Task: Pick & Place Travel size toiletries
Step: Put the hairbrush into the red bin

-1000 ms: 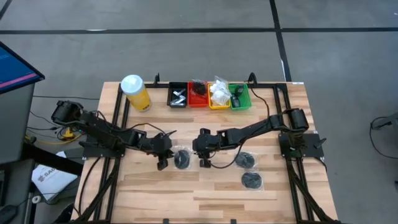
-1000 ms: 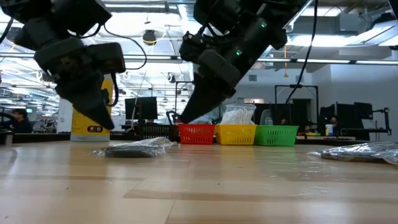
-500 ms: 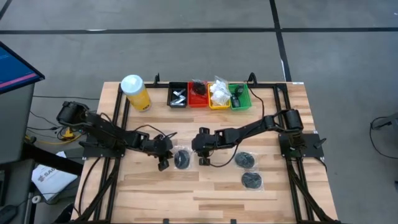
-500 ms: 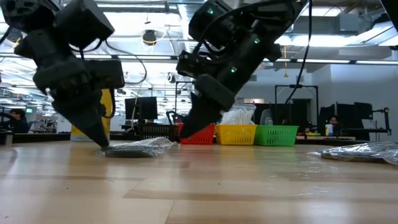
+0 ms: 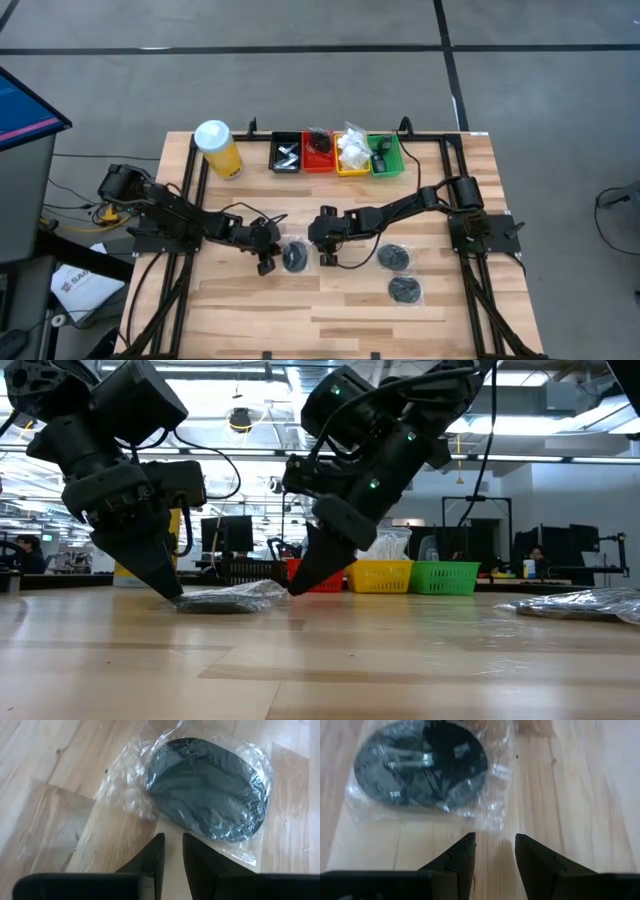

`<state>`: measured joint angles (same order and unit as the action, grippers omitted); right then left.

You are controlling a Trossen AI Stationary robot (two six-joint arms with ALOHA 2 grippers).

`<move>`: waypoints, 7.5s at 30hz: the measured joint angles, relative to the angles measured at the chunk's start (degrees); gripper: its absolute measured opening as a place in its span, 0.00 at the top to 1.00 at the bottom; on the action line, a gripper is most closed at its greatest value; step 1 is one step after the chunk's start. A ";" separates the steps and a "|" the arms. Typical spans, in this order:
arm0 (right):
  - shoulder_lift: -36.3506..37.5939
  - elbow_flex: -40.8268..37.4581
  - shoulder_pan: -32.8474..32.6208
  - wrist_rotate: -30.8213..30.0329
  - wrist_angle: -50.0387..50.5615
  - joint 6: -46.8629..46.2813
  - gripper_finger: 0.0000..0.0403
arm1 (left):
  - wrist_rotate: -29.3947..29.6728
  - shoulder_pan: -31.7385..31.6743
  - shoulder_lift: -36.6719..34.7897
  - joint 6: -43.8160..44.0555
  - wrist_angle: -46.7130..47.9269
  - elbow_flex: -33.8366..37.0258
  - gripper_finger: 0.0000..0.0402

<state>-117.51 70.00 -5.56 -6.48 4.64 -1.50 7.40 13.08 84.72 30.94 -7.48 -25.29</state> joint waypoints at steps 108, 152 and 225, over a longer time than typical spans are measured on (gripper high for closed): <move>9.35 6.54 29.24 -22.14 1.93 14.11 1.00 | 2.47 -1.11 0.18 -2.60 -5.80 0.01 0.86; 5.29 6.56 30.31 -22.09 -3.01 15.41 0.49 | 2.38 -1.11 0.18 -3.69 -6.78 -0.01 0.86; 42.86 -23.45 -14.94 -8.57 45.86 -44.80 0.67 | 2.40 -1.05 0.18 -3.67 -8.51 -0.04 0.86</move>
<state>-74.65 46.54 -20.50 -15.05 50.51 -46.29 9.80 12.03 84.90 27.27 -16.00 -25.32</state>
